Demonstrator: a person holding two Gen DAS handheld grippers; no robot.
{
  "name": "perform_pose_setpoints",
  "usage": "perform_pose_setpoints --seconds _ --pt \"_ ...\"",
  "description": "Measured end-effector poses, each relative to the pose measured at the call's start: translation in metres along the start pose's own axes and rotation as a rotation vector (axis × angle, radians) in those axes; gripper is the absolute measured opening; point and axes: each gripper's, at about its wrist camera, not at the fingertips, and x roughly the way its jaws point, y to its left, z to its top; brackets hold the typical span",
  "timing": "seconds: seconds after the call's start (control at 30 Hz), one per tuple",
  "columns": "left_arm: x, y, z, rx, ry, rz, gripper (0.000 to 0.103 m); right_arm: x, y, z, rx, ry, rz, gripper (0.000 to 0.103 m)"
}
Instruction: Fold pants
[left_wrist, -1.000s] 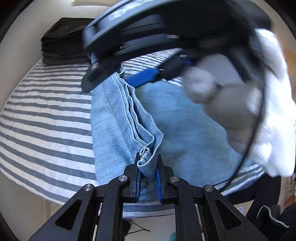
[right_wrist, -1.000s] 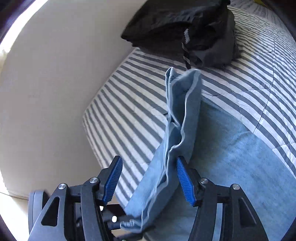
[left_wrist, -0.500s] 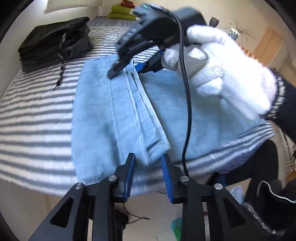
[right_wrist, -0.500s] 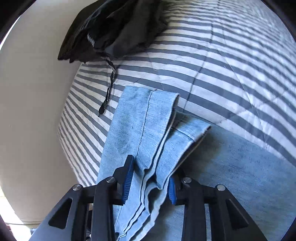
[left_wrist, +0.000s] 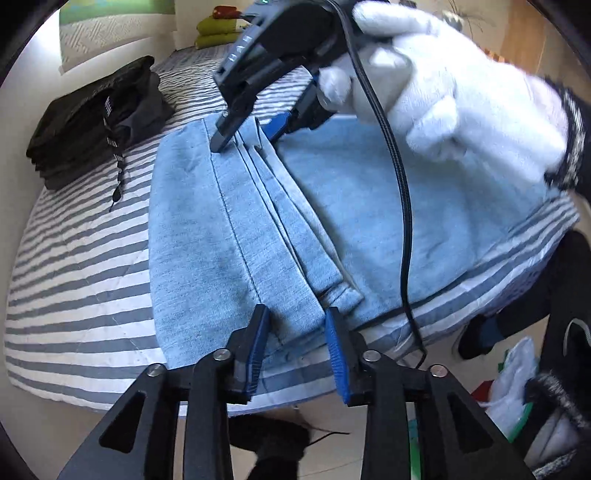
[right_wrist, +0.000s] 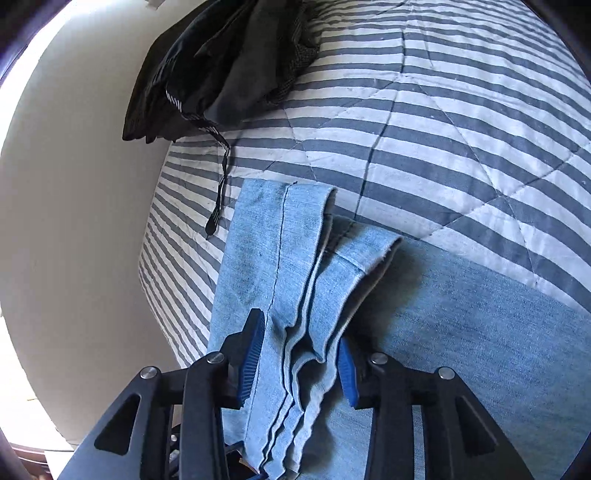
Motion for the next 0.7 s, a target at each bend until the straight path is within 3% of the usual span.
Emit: perform_pose_setpoints --seconds 0.13,0.33,0.47,0.6,0.67,0.7 --pt "-0.017 0.021 0.0 -0.087 -0.041 -0.075 0.008 0.002 0.003 0.0 -0.024 0.004 -0.008 0.037" --pt "-0.031 0.054 0.011 -0.266 -0.083 -0.133 0.003 0.005 0.0 0.003 -0.02 0.0 0.007 0.038" --pt "-0.021 0.025 0.014 -0.189 -0.063 -0.188 0.002 0.007 0.001 0.011 -0.009 -0.007 0.02 0.045" --pt "0.0 0.0 0.006 -0.12 0.013 -0.146 0.002 0.012 0.006 0.013 -0.016 -0.008 -0.011 0.044" --pt "-0.001 0.0 0.005 -0.119 0.021 -0.146 0.004 0.008 0.008 0.012 -0.027 -0.019 -0.036 0.018" --pt "-0.005 0.002 0.005 -0.127 0.018 -0.158 0.006 0.006 0.009 0.012 -0.029 -0.024 -0.035 0.013"
